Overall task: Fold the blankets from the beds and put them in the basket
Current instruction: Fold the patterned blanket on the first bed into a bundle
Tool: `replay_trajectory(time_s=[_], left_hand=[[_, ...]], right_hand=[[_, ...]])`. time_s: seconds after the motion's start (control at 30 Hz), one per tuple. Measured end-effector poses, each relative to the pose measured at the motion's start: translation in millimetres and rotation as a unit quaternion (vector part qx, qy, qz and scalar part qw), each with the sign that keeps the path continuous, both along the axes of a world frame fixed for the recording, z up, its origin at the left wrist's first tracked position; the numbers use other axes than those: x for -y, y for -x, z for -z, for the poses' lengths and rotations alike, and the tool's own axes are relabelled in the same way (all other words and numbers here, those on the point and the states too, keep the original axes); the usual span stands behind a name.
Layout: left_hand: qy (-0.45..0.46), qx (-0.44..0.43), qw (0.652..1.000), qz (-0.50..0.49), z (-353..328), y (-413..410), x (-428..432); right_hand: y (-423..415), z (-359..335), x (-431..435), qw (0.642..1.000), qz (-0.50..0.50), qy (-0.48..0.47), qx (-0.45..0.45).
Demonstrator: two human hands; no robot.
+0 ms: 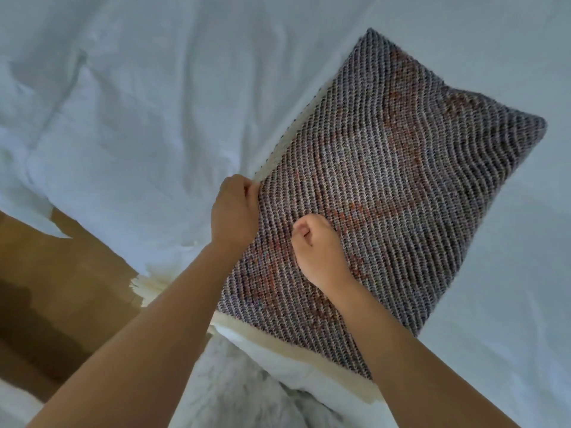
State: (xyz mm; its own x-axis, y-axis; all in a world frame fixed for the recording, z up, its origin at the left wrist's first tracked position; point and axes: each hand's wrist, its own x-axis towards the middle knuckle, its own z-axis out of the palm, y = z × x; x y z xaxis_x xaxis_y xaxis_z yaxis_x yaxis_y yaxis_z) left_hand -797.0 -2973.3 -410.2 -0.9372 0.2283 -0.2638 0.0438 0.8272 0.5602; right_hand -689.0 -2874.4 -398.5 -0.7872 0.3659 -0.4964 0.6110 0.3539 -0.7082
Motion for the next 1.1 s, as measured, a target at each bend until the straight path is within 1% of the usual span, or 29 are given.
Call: replay_trajectory(time_s=[0.03,0.1,0.17,0.2,0.3,0.37,0.43,0.53,0.6,0.67,0.73,0.83,0.97,1.0,1.07,1.1], left_hand=[[0.019,-0.001,0.999,-0.027,0.5,-0.4,-2.5],[0.077,0.047,0.994,-0.063,6.3,-1.8,-4.7],[0.119,0.106,0.985,-0.068,11.7,-1.4,-7.0],[0.125,0.111,0.984,-0.059,12.4,0.4,-9.8],[0.131,0.046,0.99,-0.014,5.2,11.1,-25.0],[0.124,0.002,0.991,0.051,-0.1,20.4,-38.0],[0.118,-0.03,0.983,0.136,-6.0,31.6,-56.3],[0.126,-0.063,0.953,0.27,-11.1,50.2,-102.2],[0.146,-0.089,0.916,0.363,-11.8,61.5,-138.1],[0.162,-0.113,0.88,0.432,-10.6,71.5,-173.3],[0.163,-0.127,0.865,0.457,-9.4,83.0,-210.1],[0.157,-0.147,0.861,0.461,-7.8,99.8,-251.6],[0.188,-0.178,0.828,0.498,-4.9,126.3,-287.3],[0.187,-0.181,0.817,0.514,-4.4,131.1,-292.1],[0.17,-0.185,0.791,0.558,-1.8,138.1,-299.4],[0.163,-0.176,0.781,0.576,-0.5,141.5,-302.6]], right_hand=[[-0.4,-0.6,-6.0,1.0,-0.005,-0.003,0.001],[0.2,0.0,-22.0,1.0,-0.007,-0.017,-0.001],[2.3,0.8,-38.6,1.0,-0.006,-0.028,0.006],[3.6,2.1,-46.3,0.999,-0.007,-0.031,0.012],[5.9,4.6,-66.6,0.999,-0.014,-0.04,0.024],[6.5,6.9,-82.7,0.997,-0.02,-0.064,0.025],[8.2,10.2,-102.3,0.993,-0.026,-0.115,0.016],[13.6,12.1,-135.8,0.979,-0.016,-0.204,-0.011],[18.8,11.6,-156.5,0.969,-0.02,-0.247,-0.015],[23.4,13.8,-176.7,0.963,-0.023,-0.269,0.003],[28.0,18.7,-199.7,0.959,-0.014,-0.282,0.029],[36.1,22.7,-233.0,0.955,0.005,-0.292,0.055],[45.4,22.9,-285.2,0.941,0.026,-0.329,0.081],[46.5,20.6,-295.5,0.939,0.024,-0.336,0.072],[47.4,13.8,-311.6,0.952,0.006,-0.302,0.05],[48.0,9.3,-318.5,0.961,-0.016,-0.269,0.063]])
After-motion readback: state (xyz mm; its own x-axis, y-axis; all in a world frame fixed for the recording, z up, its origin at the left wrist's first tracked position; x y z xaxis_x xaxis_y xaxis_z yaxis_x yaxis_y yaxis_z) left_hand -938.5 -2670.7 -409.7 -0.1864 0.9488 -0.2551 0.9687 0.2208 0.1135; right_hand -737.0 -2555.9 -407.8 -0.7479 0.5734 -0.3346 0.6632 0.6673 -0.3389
